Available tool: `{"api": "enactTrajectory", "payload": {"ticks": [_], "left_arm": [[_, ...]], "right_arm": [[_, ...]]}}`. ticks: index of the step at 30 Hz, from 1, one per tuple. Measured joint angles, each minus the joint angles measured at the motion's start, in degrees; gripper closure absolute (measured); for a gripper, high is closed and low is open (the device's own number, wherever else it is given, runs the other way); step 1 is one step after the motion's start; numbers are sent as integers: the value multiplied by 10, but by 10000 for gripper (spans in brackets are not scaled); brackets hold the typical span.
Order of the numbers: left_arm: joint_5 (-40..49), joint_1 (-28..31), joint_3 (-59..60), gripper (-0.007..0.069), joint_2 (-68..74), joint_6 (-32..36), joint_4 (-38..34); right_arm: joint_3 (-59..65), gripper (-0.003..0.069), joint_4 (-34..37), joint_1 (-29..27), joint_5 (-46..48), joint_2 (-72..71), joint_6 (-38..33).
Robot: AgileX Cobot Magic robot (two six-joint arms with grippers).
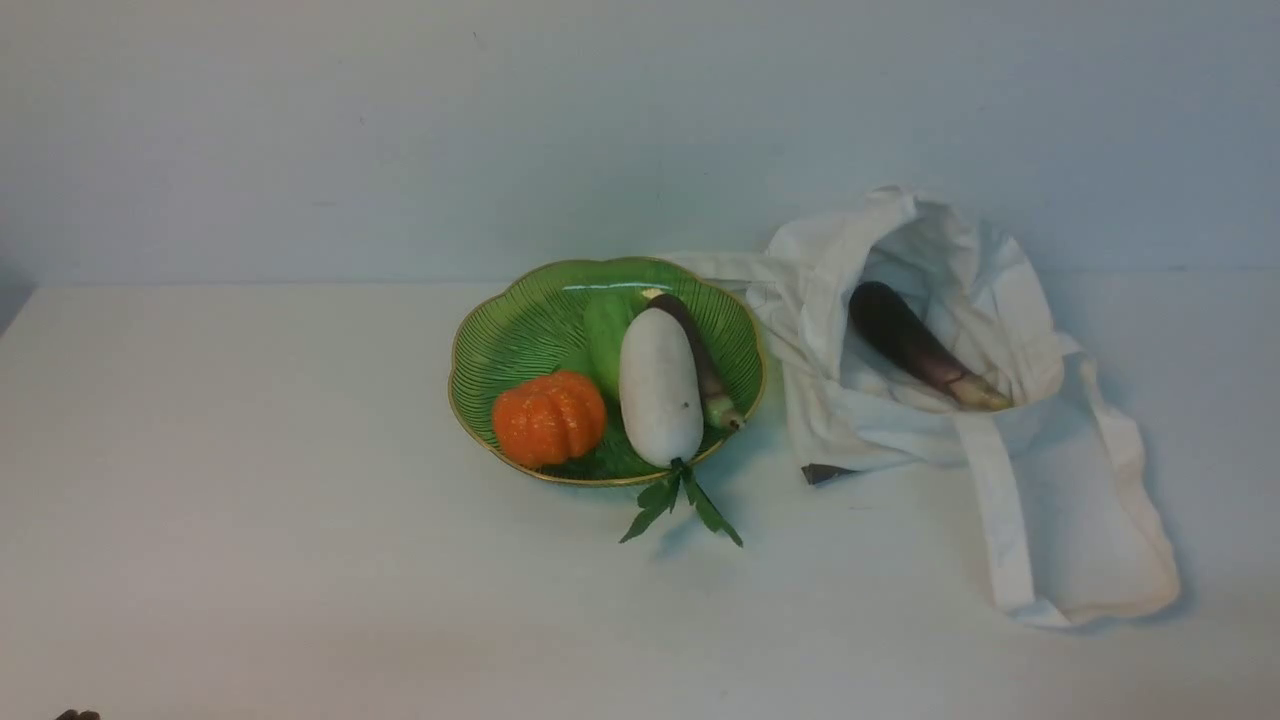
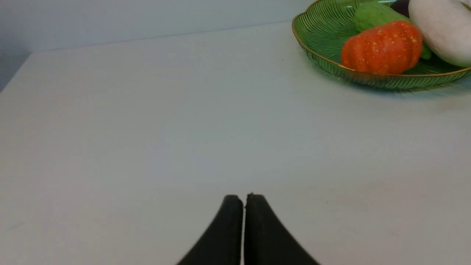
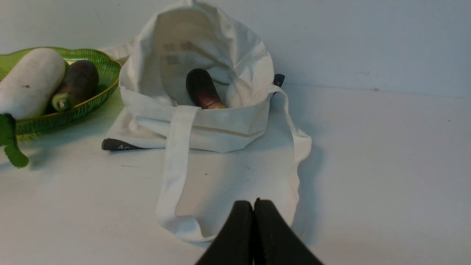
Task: Take vegetables from cloth bag on white table place on plate.
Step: 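Reach into the white cloth bag and grasp a vegetable inside with the right gripper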
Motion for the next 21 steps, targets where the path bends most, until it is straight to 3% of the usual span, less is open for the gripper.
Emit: {"api": "enactTrajectory", "payload": {"ticks": [14, 16, 20, 21], "left_arm": [[0, 0, 0, 629, 0, 0, 0], [0, 0, 0, 629, 0, 0, 0], [0, 0, 0, 629, 0, 0, 0], [0, 0, 0, 629, 0, 0, 0]], "right_arm": [[0, 674, 6, 0, 0, 0, 6], [0, 674, 58, 0, -6, 0, 37], [1, 674, 290, 0, -46, 0, 172], [1, 674, 302, 0, -48, 0, 178]]}}
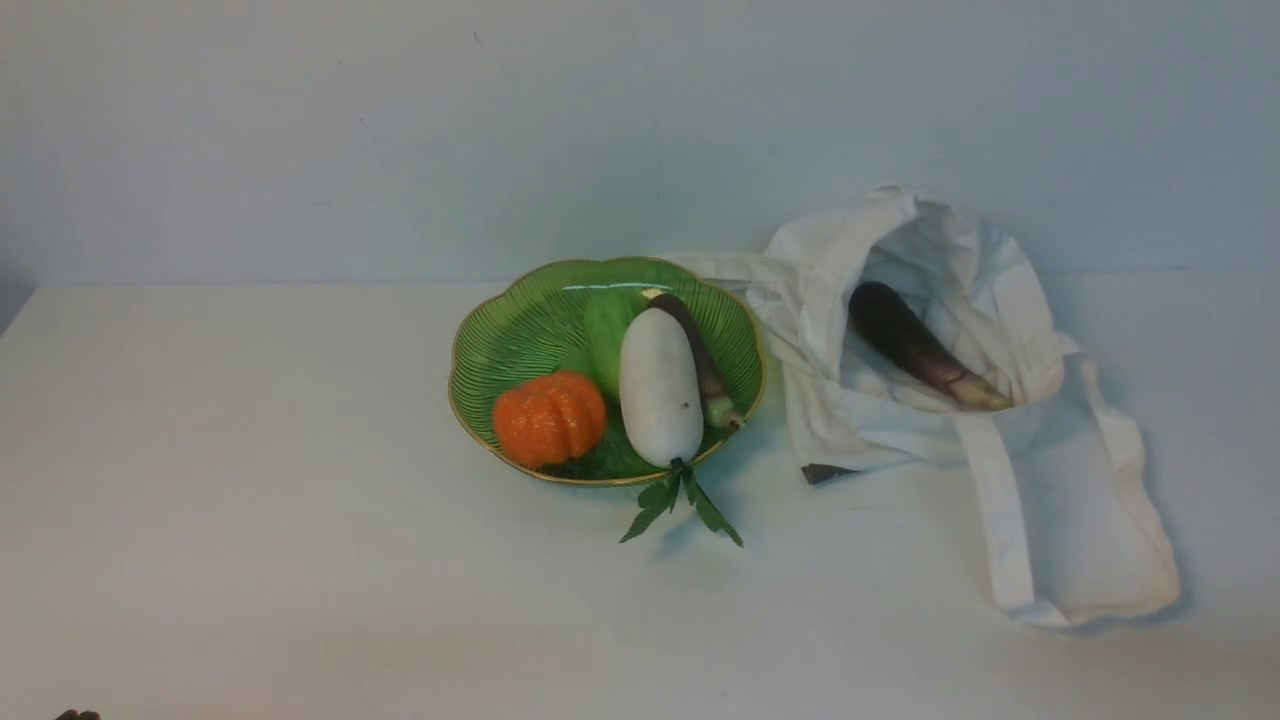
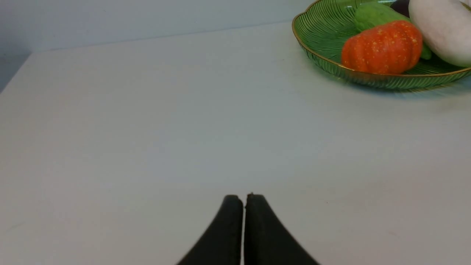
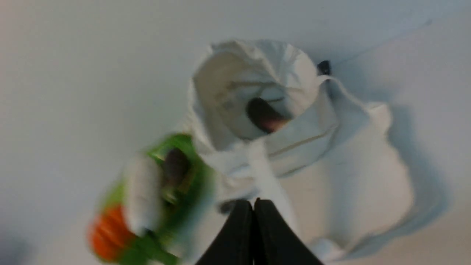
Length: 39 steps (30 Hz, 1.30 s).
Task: Take vegetables from cloth bag on white table place on plate.
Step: 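Reach into the white cloth bag and grasp a vegetable inside with the right gripper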
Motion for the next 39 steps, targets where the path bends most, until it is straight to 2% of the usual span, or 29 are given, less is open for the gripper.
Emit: {"api": "enactTrajectory", "payload": {"ticks": [1, 3, 7, 13, 15, 17, 18, 20, 24, 29, 34, 39], "left_arm": [[0, 0, 0, 629, 0, 0, 0], [0, 0, 0, 629, 0, 0, 0], [0, 0, 0, 629, 0, 0, 0], [0, 0, 0, 629, 0, 0, 0], [0, 0, 0, 629, 0, 0, 0], [0, 0, 0, 629, 0, 0, 0], [0, 0, 0, 629, 0, 0, 0], [0, 0, 0, 629, 0, 0, 0], [0, 0, 0, 629, 0, 0, 0], [0, 0, 0, 629, 0, 0, 0], [0, 0, 0, 629, 0, 0, 0], [0, 0, 0, 629, 0, 0, 0]], "right_arm": [[0, 674, 77, 0, -10, 0, 32], [0, 674, 157, 0, -19, 0, 51], [0, 674, 210, 0, -35, 0, 58], [-13, 674, 216, 0, -42, 0, -2], [-63, 674, 212, 0, -56, 0, -95], [-87, 674, 207, 0, -61, 0, -135], [-124, 674, 200, 0, -65, 5, -197], [-163, 674, 193, 0, -68, 26, -267], [-204, 674, 192, 0, -44, 108, -356], [-218, 674, 187, 0, 6, 221, -393], [-261, 671, 176, 0, 61, 423, -424], [-343, 631, 180, 4, 80, 579, -466]]}}
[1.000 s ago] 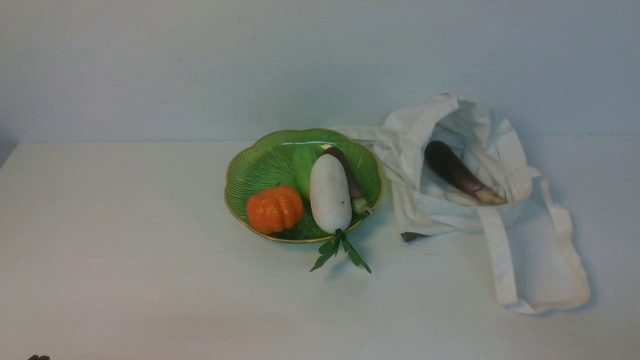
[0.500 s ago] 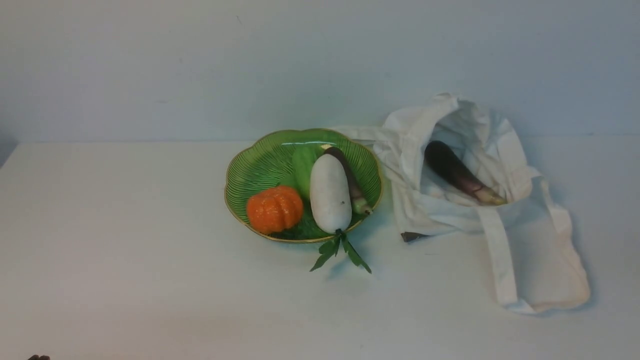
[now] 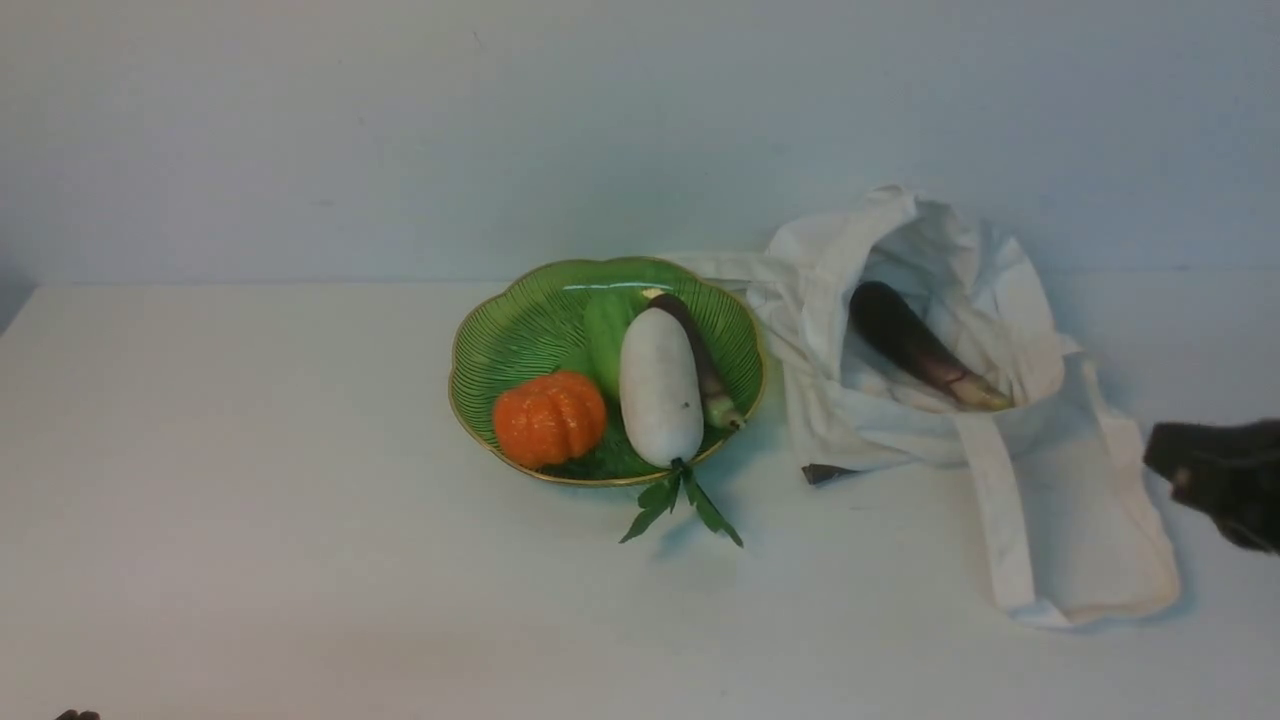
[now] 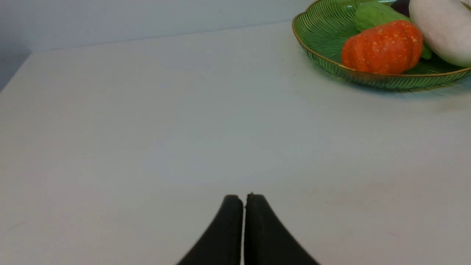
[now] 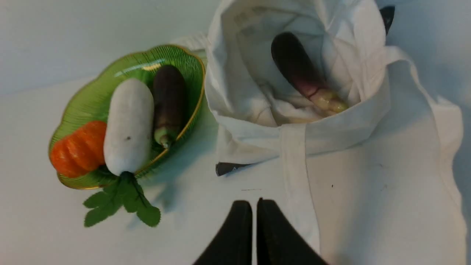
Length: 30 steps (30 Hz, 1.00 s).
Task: Take vegetables from cloth bag on white table place on plate.
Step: 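Reach into the white cloth bag and grasp a vegetable inside with the right gripper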
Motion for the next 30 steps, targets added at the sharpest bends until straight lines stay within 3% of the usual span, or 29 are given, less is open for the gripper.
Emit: {"api": "enactTrajectory", "payload": {"ticks": [7, 10, 15, 19, 30], "left_arm": [[0, 0, 0, 629, 0, 0, 0], [0, 0, 0, 629, 0, 0, 0], [0, 0, 0, 629, 0, 0, 0], [0, 0, 0, 629, 0, 0, 0], [0, 0, 0, 629, 0, 0, 0]], "right_arm": [[-133, 475, 11, 44, -2, 179, -80], [-187, 349, 2, 47, -6, 249, -115], [-247, 206, 1, 47, -21, 352, -131], [-296, 160, 1, 47, -46, 435, -132], [-381, 155, -43, 47, -98, 568, -136]]}}
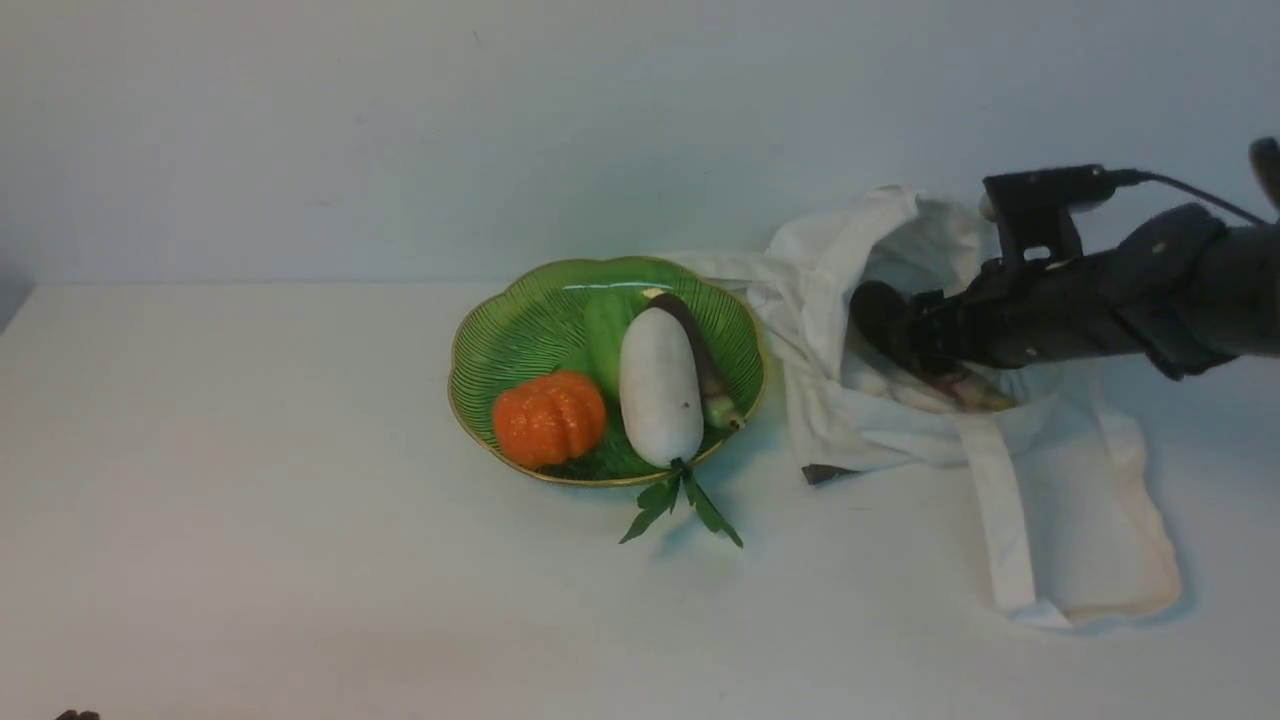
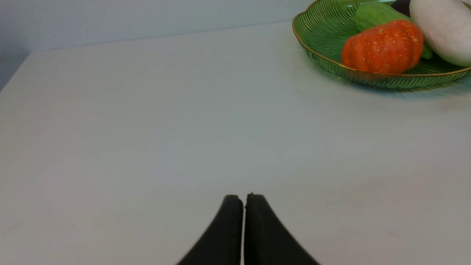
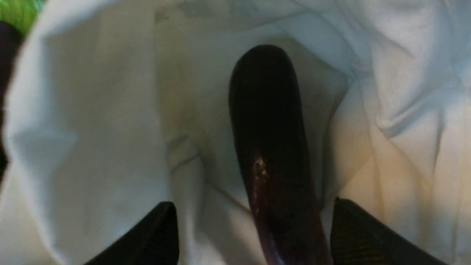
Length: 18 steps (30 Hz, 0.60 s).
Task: Take vegetables from cloth bag on white table place on plate.
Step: 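Reach into the white cloth bag and grasp a vegetable inside with the right gripper, then take the eggplant out of the bag and place it on the plate with the right gripper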
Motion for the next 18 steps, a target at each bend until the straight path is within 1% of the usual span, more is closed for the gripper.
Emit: {"api": "enactTrajectory", "payload": {"ticks": [2, 7, 8, 9, 10, 12, 13, 14, 15, 18], "left_arm": [[0, 0, 0, 629, 0, 0, 0], [0, 0, 0, 629, 0, 0, 0], [0, 0, 0, 629, 0, 0, 0], [0, 0, 0, 629, 0, 0, 0], [0, 0, 0, 629, 0, 0, 0], [0, 0, 0, 629, 0, 0, 0], [0, 0, 0, 629, 0, 0, 0], [0, 0, 0, 629, 0, 0, 0], [0, 0, 0, 629, 0, 0, 0], [0, 0, 0, 629, 0, 0, 0]], "right_arm": [[-2, 155, -4, 0, -21, 23, 0], [-2, 160, -4, 0, -31, 46, -2], [-2, 168, -4, 0, -31, 47, -2], [-3, 194, -4, 0, -31, 47, -2], [-3, 194, -4, 0, -31, 47, -2], [-3, 300, -4, 0, -31, 46, -2], [-3, 321, -4, 0, -30, 46, -2], [-3, 382, -4, 0, -27, 42, -2], [-3, 403, -4, 0, -23, 38, -2], [-3, 396, -6, 0, 0, 11, -2]]}}
